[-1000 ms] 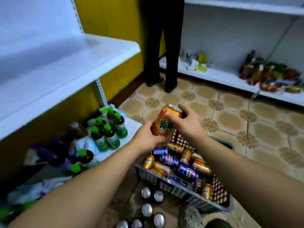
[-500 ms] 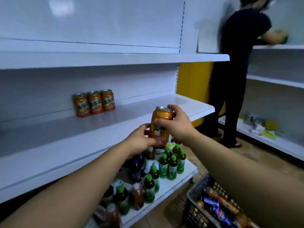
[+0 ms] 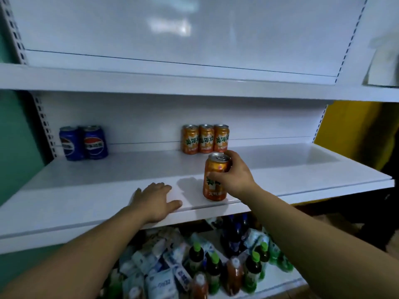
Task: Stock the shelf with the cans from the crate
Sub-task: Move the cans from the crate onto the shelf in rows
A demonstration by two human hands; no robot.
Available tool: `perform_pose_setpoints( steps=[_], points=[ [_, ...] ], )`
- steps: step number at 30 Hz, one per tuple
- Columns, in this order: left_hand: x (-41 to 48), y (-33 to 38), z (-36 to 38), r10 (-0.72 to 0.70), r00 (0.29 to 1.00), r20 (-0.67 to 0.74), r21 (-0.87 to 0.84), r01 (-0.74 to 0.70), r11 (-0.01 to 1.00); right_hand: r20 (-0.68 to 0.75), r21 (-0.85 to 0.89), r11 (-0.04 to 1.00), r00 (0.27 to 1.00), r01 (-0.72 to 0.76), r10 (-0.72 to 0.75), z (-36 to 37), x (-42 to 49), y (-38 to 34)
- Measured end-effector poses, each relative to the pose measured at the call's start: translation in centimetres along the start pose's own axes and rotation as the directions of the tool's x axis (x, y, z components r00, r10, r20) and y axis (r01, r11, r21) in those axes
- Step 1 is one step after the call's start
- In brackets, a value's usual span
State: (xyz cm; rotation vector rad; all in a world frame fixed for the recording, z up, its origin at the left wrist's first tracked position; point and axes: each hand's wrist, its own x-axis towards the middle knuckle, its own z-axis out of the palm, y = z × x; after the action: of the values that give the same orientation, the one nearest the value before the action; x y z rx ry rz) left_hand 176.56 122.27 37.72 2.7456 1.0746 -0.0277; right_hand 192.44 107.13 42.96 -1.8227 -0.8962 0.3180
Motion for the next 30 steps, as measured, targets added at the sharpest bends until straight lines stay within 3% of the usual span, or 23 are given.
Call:
perform_pose_setpoints(
  steps=[3, 18, 25, 30],
  points=[
    [0.9, -0.7, 0.4, -0.066, 0.996, 0.061, 0.030, 0.064, 0.997, 0.017, -0.005, 1.000, 1.000, 0.017, -0.017, 1.7, 2.0, 0.4],
    [1.3, -1.1, 1.6, -0.056, 0.998, -0.040, 0.036, 0.057, 0.998, -0.027, -0.043, 0.994, 0.994, 0.102, -0.103, 7.0, 11.3, 3.6],
    [1.3, -1.1, 1.7, -0.051, 0.997, -0.055, 0.030, 0.053, 0.998, -0.061, -0.116, 0.992, 0.997, 0.042, -0.050, 8.7, 15.1, 3.8],
    [1.3, -1.2, 1.8, -0.050, 0.998, -0.050, 0.019, 0.051, 0.999, -0.064, -0.140, 0.987, 0.994, 0.076, -0.086, 9.2, 16.7, 4.0]
  ],
)
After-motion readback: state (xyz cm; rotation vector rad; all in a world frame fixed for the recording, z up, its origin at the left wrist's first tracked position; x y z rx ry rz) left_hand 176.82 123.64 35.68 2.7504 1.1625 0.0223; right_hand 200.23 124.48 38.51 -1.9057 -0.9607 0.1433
